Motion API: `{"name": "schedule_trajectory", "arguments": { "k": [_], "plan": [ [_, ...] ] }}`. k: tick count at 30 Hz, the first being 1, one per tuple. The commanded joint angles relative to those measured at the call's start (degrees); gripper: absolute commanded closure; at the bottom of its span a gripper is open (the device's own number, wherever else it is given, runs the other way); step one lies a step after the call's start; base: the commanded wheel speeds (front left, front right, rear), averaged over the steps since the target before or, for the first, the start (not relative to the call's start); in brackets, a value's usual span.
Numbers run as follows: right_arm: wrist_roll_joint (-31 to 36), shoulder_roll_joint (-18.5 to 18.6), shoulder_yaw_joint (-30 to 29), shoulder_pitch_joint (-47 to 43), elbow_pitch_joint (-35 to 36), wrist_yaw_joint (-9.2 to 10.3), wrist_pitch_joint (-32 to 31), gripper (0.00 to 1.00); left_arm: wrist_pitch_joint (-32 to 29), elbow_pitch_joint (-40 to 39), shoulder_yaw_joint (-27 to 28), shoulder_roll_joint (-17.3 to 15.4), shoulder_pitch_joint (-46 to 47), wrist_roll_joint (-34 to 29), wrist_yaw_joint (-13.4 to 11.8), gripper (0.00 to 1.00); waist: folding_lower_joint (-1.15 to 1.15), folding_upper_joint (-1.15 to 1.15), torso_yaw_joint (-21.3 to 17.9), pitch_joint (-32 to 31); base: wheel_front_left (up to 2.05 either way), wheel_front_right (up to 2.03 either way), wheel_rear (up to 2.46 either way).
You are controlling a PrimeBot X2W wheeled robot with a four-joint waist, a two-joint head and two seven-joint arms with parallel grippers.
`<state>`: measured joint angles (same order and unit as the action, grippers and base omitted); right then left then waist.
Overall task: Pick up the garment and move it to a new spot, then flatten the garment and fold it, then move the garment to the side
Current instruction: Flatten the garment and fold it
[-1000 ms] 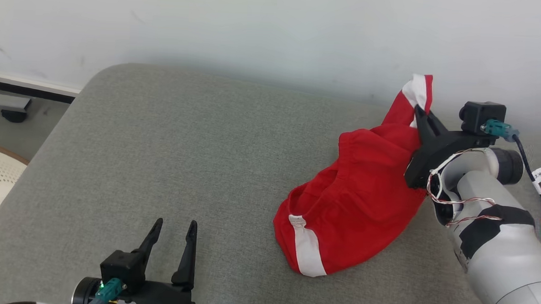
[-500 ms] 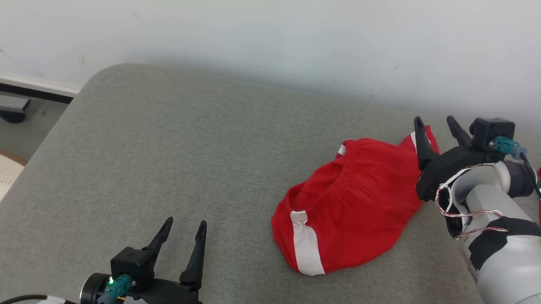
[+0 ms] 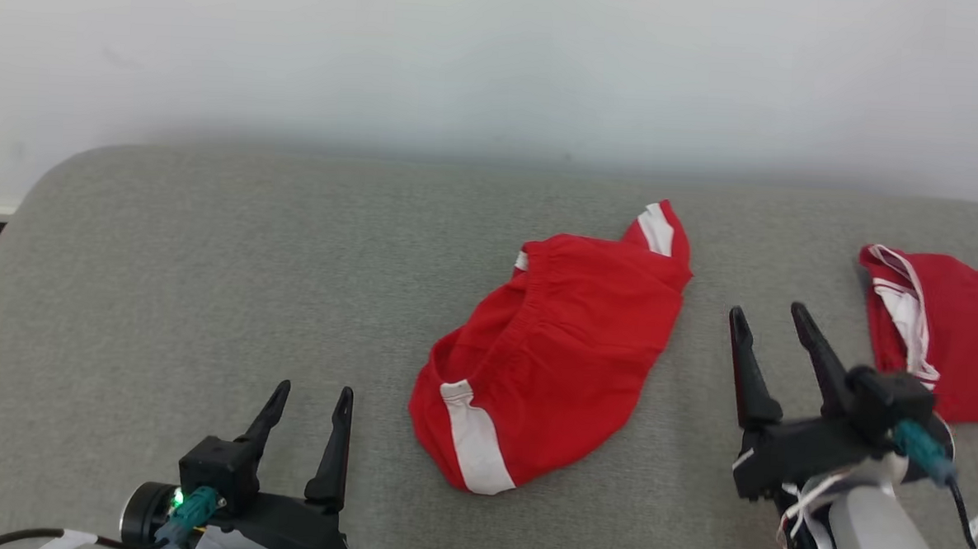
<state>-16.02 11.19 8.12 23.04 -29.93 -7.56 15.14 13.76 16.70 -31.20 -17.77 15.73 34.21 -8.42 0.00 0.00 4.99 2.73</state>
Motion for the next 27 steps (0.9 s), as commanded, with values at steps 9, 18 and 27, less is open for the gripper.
{"name": "schedule_trajectory", "arguments": {
  "k": [9,18,27],
  "plan": [
    [5.0,-6.1,-6.4,-14.0,13.7,0.13,0.0,0.00,-3.2,-0.2,-2.0,-1.5,4.6,-1.7,1.8,0.00,0.00,0.00,-7.5,1.8,0.00,0.00,0.00],
    [4.7,-8.1,-5.6,-16.3,15.5,0.14,0.0,0.00,-9.9,8.0,-5.3,-0.3,12.5,-1.3,6.7,0.00,0.00,0.00,-14.7,4.8,0.00,0.00,0.00],
    [3.7,-8.4,-5.3,-15.5,15.6,0.13,0.0,0.00,-13.7,19.5,-6.9,1.3,16.6,0.3,10.9,0.00,0.00,0.00,-18.1,6.4,0.00,0.00,0.00]
  ]
}}
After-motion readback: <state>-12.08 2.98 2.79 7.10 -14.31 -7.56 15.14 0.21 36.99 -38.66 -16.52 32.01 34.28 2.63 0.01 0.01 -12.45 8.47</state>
